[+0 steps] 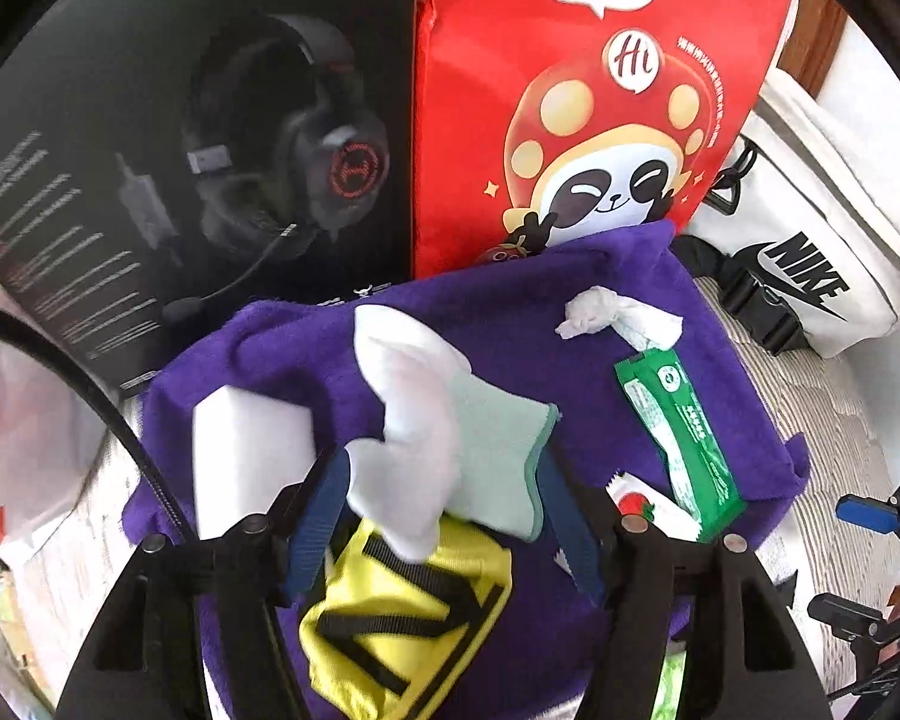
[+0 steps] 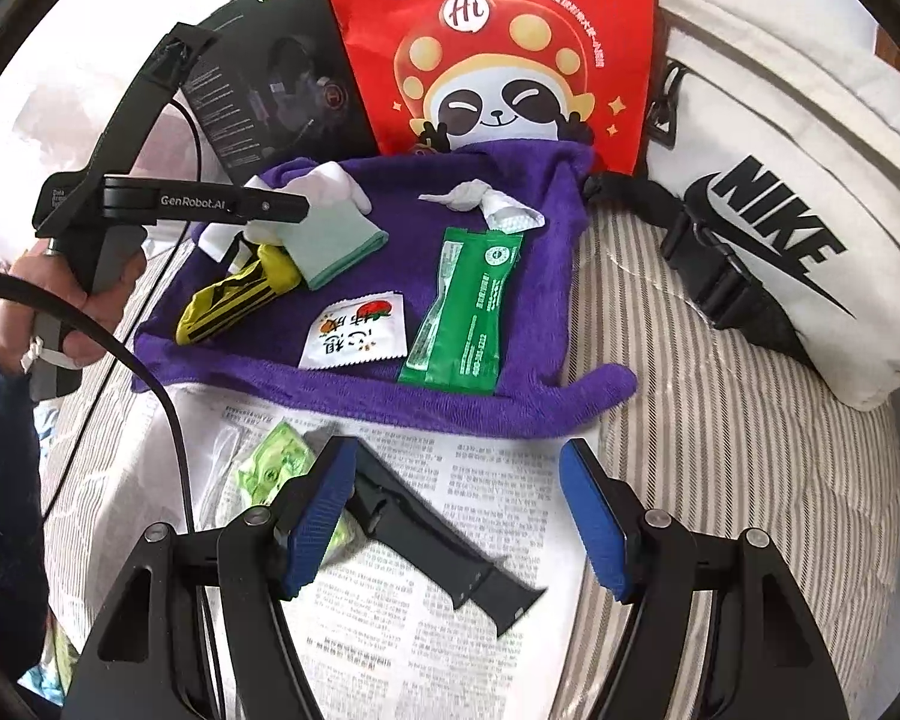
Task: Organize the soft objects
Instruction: 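Lower the white glove onto the towel and open the left gripper, then grasp the black watch strap on the newspaper with the right gripper and lift it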
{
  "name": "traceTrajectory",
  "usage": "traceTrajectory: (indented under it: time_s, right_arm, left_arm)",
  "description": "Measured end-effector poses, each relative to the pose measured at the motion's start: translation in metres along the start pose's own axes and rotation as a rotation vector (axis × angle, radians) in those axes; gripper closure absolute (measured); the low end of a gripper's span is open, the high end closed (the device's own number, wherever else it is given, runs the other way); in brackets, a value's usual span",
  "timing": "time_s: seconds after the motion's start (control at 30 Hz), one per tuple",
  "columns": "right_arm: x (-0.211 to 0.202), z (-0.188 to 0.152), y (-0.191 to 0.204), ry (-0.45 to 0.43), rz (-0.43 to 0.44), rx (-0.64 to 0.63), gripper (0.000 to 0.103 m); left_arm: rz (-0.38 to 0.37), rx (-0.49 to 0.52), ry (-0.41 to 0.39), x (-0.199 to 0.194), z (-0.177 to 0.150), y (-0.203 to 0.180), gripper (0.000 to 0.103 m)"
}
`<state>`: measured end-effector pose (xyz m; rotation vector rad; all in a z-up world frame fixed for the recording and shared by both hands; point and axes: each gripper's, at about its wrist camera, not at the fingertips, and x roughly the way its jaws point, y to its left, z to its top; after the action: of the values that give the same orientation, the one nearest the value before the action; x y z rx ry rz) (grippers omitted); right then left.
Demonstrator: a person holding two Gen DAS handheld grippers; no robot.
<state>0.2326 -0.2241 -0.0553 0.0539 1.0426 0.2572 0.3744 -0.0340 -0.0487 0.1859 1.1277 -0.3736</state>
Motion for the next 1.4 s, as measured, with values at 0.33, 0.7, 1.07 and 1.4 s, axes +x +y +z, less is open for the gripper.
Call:
traceTrajectory:
  time_s: [0.33,0.7,1.07,1.4]
  right_arm:
    - [0.023,-0.036,0.010,0.058,-0.036,-0.129,0.032]
    - [0.045,-0.056,0.020,0.028,-0.057,-0.257,0.061]
    - [0.014,-0.082,0.019,0.119,-0.013,-0.161,0.084]
    - [0.027,-0.074,0.029,0.097,-0.074,-0.159,0.082]
  left_arm:
    - [0.023,-0.022,-0.060,-0.066,-0.035,0.007,0.034]
    - [0.014,-0.108,-0.080,-0.113,-0.111,0.021,0.034]
    - [-0.058,-0.186,-0.076,-0.117,-0.170,0.021,0.034]
    - [-0.102,-0.230,-0.059,-0.111,-0.198,0.029,0.034]
